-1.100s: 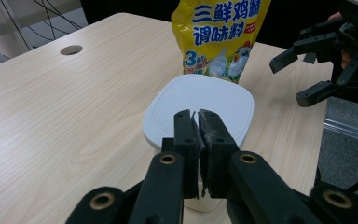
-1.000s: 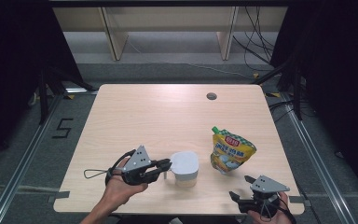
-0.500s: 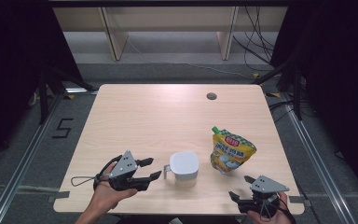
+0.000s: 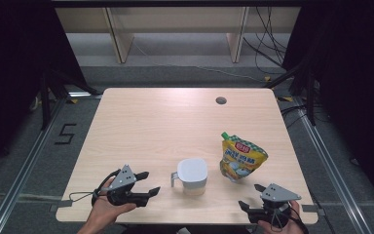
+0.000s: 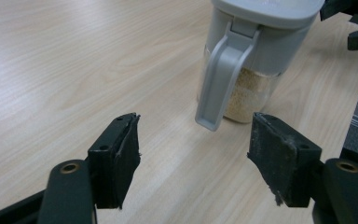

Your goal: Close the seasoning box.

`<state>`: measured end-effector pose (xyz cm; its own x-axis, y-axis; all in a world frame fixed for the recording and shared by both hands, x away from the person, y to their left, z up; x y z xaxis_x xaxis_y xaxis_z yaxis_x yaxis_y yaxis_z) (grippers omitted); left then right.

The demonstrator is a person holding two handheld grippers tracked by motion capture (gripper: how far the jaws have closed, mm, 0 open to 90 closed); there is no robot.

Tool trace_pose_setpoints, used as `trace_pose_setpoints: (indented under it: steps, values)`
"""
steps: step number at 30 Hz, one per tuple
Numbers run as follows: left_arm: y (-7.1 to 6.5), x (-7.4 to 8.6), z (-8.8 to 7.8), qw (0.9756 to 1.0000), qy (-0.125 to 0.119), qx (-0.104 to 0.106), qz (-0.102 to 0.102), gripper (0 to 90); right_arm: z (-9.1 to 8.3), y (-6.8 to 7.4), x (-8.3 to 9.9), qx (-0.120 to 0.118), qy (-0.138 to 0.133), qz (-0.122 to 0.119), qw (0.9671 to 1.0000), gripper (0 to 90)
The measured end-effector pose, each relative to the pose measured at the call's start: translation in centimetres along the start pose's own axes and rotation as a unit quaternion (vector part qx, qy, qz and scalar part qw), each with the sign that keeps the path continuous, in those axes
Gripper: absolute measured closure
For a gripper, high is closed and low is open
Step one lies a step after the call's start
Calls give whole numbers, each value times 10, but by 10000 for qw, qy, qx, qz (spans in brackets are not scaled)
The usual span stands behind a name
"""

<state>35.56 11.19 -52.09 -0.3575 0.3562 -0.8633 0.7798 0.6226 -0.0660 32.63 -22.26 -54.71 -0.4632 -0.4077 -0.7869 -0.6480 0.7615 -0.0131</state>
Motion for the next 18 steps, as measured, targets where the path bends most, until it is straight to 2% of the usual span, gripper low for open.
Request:
trace_pose_setpoints:
  steps: [2,3,6,7,9,10,12,14,16,17,18]
  values:
    - [-1,3,0,10000,6,12,-8,313,0,1,0,-19,14,18,10000,205]
    - [0,5,-1,10000,38,8,60,308,0,0,0,-8,-5,-48,10000,205]
    - [-1,10,-3,9999,39,18,-144,298,1,0,0,-16,-15,-71,10000,205]
    - [1,11,-4,10000,35,-14,-49,296,1,0,0,-16,-13,-72,10000,205]
    - [1,17,-5,9999,94,-41,-22,293,1,2,0,-46,9,-24,10000,205]
    - [1,19,-6,9999,123,-61,-19,292,2,1,0,-70,1,-142,9999,205]
    - [-1,24,-6,9997,125,-88,-173,291,2,1,0,-73,3,-150,9999,205]
    - [-4,30,-6,9996,198,-78,-186,286,2,2,0,-85,9,-164,9998,206]
    - [-6,33,-8,9996,279,-69,-75,281,2,1,-1,-28,-22,-190,9998,207]
    - [-6,34,-9,9995,292,-130,-66,280,2,1,-1,-32,-22,-192,9998,208]
    - [-8,33,-10,9997,212,-72,-99,278,2,1,-1,-34,-18,-197,9998,207]
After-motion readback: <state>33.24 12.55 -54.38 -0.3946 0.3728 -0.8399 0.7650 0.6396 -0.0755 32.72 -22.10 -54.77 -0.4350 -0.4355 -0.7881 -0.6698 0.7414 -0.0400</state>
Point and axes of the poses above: each handheld gripper's, and its own axes: z roughly forward along the jaws, x roughly out of its underside, y roughly to its left, the point moved 9 cm from there along z, roughly forward along the jaws
